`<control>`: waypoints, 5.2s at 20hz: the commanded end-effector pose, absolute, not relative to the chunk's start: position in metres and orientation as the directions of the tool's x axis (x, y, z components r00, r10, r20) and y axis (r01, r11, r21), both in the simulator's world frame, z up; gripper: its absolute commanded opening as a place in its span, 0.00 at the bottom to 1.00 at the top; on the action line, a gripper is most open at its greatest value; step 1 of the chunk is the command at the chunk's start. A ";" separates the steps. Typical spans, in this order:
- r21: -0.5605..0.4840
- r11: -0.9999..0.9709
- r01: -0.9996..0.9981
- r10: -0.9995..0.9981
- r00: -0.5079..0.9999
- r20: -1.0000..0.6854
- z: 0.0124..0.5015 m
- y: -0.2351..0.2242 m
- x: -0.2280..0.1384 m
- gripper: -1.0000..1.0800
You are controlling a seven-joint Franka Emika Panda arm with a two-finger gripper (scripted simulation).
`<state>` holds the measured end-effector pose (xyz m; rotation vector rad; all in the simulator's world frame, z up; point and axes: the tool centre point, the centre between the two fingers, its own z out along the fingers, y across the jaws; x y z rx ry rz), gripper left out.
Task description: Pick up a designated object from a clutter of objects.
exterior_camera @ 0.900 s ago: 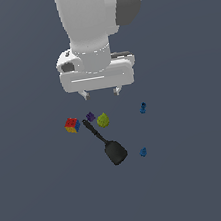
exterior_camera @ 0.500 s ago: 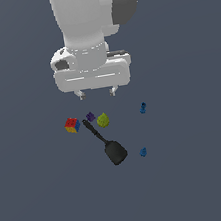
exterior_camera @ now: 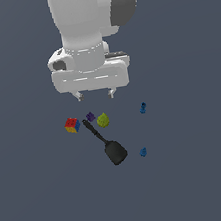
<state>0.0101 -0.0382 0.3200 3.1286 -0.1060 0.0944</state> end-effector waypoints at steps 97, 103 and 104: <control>-0.002 -0.934 -0.358 -0.358 0.934 -0.001 0.215 0.001 0.038 0.00; -0.002 -0.934 -0.358 -0.358 0.934 -0.001 0.275 -0.039 0.018 0.00; -0.002 -0.934 -0.358 -0.358 0.934 -0.001 0.284 -0.045 0.015 0.00</control>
